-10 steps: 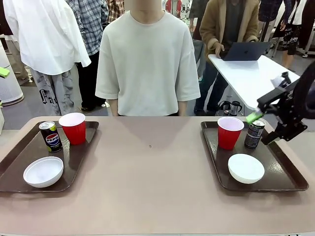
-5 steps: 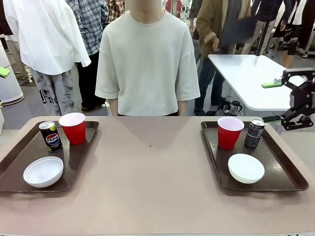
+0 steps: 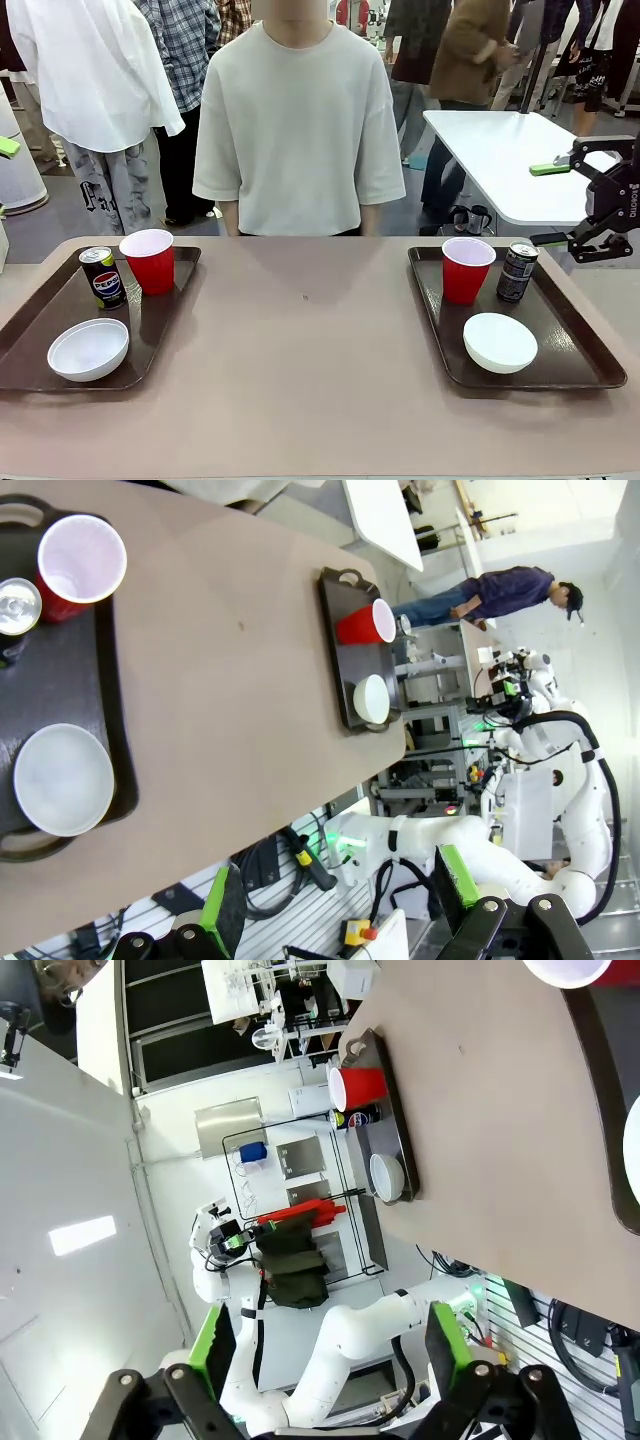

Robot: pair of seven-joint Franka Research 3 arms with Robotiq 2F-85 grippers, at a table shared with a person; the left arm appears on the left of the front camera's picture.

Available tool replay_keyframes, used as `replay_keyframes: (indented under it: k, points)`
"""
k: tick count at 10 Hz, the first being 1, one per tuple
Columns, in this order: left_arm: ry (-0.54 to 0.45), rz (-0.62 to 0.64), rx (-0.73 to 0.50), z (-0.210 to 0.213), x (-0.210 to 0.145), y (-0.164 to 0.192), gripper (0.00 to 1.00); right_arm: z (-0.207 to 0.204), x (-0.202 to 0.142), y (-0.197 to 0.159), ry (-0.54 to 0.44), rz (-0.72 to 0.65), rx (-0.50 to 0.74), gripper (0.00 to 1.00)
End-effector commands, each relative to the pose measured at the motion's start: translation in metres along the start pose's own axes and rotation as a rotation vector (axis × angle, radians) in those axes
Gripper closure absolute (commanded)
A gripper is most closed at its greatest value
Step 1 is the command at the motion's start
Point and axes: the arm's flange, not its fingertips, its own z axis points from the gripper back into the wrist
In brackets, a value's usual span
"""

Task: Prepare tableware on both trays.
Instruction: Pick up a Picnic Bowl from the table and place it on a Handle tray.

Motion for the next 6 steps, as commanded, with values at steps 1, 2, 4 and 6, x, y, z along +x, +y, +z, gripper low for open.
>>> replay_keyframes:
  k: [1,2,4,6]
  points:
    - [-0.004,-0.006,-0.018,0.0010,0.0009,-0.0018,0.00,0.0010,-0.0003,0.0006,0.008,0.017,0.006,0.00]
    - [-0.004,-0.006,-0.018,0.0010,0.0009,-0.0018,0.00,0.0010,-0.0003,0.0006,0.008,0.017,0.006,0.00]
    - [-0.004,-0.006,-0.018,0.0010,0.0009,-0.0018,0.00,0.0010,-0.0003,0.0006,0.008,0.017,0.006,0.00]
    - [-0.004,-0.006,-0.018,0.0010,0.0009,-0.0018,0.00,0.0010,-0.0003,0.0006,0.008,0.017,0.006,0.00]
